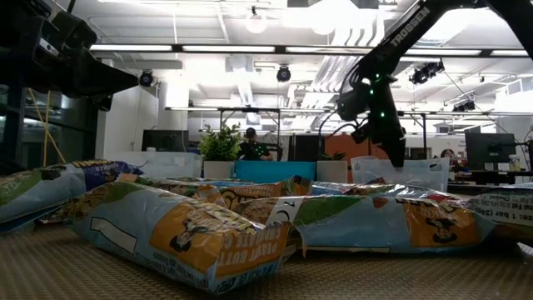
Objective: Pick and place Granola Bars by type
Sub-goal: Put the yellow granola bar into the right transparent bin
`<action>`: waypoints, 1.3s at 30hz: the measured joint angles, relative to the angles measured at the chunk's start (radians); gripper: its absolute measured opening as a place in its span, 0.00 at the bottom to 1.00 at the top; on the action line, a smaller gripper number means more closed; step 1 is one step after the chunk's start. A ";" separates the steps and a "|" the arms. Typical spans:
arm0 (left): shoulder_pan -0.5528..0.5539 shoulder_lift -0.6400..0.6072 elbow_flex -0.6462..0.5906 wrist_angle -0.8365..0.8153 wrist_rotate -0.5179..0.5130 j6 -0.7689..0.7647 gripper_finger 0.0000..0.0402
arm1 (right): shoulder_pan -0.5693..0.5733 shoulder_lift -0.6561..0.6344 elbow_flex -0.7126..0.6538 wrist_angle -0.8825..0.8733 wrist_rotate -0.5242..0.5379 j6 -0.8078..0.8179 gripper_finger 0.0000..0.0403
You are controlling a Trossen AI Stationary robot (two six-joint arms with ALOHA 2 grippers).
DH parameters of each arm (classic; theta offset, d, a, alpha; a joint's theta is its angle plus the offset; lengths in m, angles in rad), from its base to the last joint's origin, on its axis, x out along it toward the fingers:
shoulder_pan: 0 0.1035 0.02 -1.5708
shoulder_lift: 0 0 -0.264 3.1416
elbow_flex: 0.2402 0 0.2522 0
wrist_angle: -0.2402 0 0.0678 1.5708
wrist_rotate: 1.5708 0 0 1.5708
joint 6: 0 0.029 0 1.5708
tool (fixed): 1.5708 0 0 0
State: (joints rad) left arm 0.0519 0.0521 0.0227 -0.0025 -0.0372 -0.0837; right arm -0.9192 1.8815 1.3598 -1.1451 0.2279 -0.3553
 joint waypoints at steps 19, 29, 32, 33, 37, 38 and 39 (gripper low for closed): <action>0.000 0.000 0.000 0.000 0.000 0.000 0.00 | 0.004 -0.411 0.000 0.089 -0.386 0.154 0.46; 0.000 0.000 0.000 0.000 0.000 0.000 0.00 | 0.051 -0.594 0.000 0.245 -0.933 0.334 0.46; 0.000 0.000 0.000 0.000 0.000 0.000 0.00 | 0.116 -0.618 0.001 0.256 -0.942 0.357 0.46; 0.000 0.000 0.000 0.000 0.000 0.000 0.00 | 0.143 -0.621 0.001 0.254 -0.941 0.359 0.46; 0.000 0.000 0.000 0.000 0.000 0.000 0.00 | 0.265 -0.623 0.001 0.253 -0.940 0.391 0.46; 0.000 0.000 0.000 0.000 0.000 0.000 0.00 | 0.300 -0.623 0.001 0.253 -0.937 0.402 0.46; 0.000 0.000 0.000 0.000 0.000 0.000 0.00 | 0.335 -0.623 0.001 0.253 -0.933 0.414 0.46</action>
State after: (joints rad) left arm 0.0517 0.0517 0.0227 -0.0025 -0.0372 -0.0837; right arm -0.5837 1.2583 1.3605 -0.8917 -0.7049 0.0591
